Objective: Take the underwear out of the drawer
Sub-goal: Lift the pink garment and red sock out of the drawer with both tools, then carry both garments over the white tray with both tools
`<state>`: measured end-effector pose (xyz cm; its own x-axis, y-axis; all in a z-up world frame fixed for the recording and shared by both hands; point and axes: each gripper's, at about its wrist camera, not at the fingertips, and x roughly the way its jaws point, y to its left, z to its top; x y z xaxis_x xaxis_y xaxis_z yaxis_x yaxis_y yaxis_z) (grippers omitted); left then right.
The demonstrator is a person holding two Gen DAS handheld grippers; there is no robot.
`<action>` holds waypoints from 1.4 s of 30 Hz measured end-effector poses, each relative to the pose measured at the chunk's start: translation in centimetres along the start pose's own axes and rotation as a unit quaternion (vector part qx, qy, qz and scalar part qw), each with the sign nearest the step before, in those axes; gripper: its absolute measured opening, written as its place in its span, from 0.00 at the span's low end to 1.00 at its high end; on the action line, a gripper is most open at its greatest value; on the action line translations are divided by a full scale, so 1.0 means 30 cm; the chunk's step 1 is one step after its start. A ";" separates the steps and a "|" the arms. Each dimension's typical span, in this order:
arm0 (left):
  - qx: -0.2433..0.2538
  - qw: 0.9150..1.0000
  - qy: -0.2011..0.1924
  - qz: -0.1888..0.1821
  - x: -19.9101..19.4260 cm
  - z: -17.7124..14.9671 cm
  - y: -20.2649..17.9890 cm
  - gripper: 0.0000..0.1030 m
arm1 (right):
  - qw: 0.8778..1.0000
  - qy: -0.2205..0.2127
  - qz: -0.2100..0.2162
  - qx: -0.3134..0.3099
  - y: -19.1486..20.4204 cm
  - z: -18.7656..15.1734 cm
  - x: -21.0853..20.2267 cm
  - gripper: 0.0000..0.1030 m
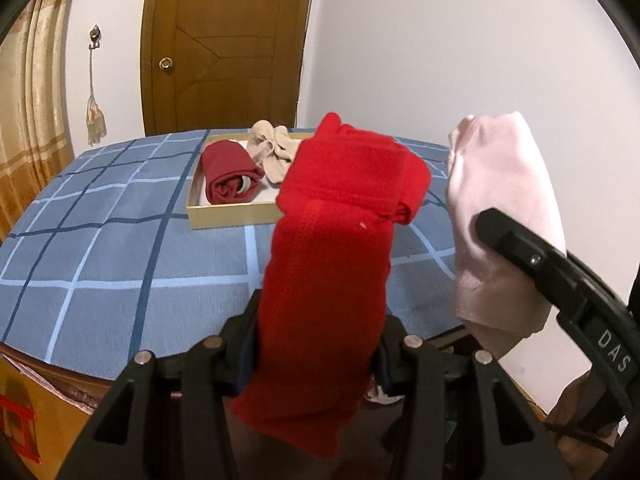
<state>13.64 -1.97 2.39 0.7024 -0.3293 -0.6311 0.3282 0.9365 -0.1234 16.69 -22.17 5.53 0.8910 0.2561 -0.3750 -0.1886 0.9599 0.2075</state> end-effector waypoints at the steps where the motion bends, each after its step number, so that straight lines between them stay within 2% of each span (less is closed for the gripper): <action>1: 0.003 1.000 0.000 0.002 0.004 0.005 -0.002 0.44 | 1.000 -0.003 -0.004 -0.003 0.000 0.004 0.001 0.22; 11: 0.017 1.000 -0.001 0.016 0.048 0.068 -0.009 0.44 | 0.997 -0.029 -0.041 -0.064 -0.003 0.062 0.038 0.22; 29: 0.017 0.999 -0.015 0.036 0.154 0.186 -0.056 0.44 | 0.999 -0.017 -0.031 -0.031 -0.087 0.125 0.132 0.22; 42: -0.001 0.999 -0.017 0.052 0.272 0.297 -0.075 0.44 | 0.998 -0.007 -0.051 -0.030 -0.158 0.191 0.267 0.22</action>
<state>24.25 -7.84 4.33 0.7532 -0.2338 -0.6148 0.2507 0.9662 -0.0603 27.09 -25.33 6.72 0.9122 0.1561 -0.3787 -0.1209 0.9860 0.1151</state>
